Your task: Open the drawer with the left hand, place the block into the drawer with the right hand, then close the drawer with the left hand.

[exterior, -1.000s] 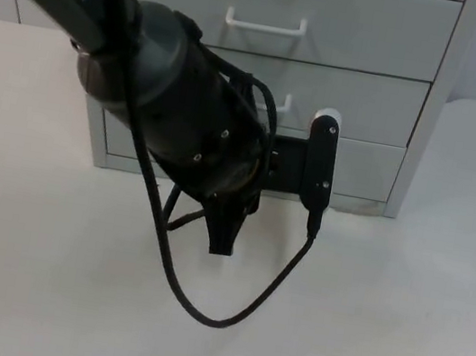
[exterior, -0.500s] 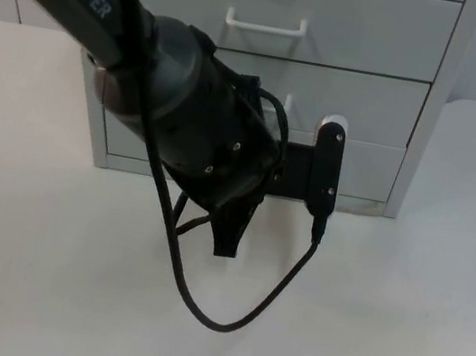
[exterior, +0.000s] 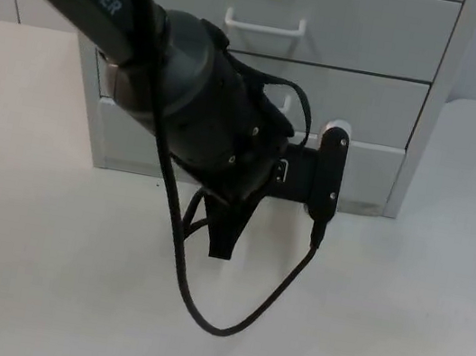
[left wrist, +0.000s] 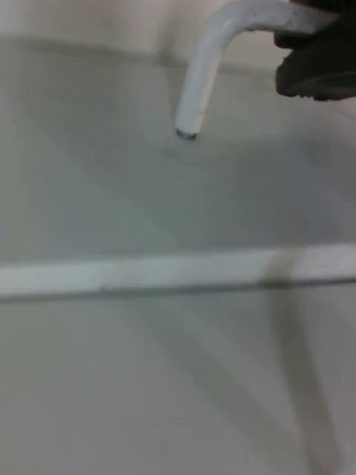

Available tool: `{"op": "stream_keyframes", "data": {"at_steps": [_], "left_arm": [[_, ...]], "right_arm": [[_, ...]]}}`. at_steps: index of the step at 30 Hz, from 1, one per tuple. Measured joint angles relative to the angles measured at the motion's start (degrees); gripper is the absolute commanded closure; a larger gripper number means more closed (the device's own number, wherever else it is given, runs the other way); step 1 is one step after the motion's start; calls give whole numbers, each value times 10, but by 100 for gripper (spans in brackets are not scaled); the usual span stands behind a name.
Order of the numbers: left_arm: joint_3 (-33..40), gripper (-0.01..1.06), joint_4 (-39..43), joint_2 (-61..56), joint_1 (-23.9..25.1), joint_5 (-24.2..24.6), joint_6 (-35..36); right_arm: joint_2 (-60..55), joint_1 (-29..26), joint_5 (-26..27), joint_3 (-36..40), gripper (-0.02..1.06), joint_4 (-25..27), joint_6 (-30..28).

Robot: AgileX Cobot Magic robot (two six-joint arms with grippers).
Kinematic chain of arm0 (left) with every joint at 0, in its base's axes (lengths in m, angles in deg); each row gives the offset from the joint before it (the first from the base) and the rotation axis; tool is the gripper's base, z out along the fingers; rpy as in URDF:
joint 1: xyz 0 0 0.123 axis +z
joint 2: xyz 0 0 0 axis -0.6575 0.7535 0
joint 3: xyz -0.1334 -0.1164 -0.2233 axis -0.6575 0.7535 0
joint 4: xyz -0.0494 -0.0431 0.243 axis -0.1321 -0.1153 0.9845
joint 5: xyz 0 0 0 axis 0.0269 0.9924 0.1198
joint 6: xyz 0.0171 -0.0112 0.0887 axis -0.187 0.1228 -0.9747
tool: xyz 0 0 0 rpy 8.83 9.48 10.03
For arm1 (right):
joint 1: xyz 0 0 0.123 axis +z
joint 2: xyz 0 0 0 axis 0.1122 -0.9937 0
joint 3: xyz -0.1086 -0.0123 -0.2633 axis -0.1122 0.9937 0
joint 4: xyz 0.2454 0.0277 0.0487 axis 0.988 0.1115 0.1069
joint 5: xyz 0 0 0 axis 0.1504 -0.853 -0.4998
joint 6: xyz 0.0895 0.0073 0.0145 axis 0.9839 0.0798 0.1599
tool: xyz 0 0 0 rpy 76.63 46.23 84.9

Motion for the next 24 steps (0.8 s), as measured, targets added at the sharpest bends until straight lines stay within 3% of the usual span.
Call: {"op": "stream_keyframes", "data": {"at_steps": [9,17,24], "left_arm": [[93,105,-108,-62,-47,-8,-41],[186,105,-222,-108,-123,-18,-49],[198,105,-232,-114,-149,4,-10]], "right_arm": [[0,0,4,0,-1,0,0],[0,0,4,0,-1,0,0],[0,0,5,0,-1,0,0]]}}
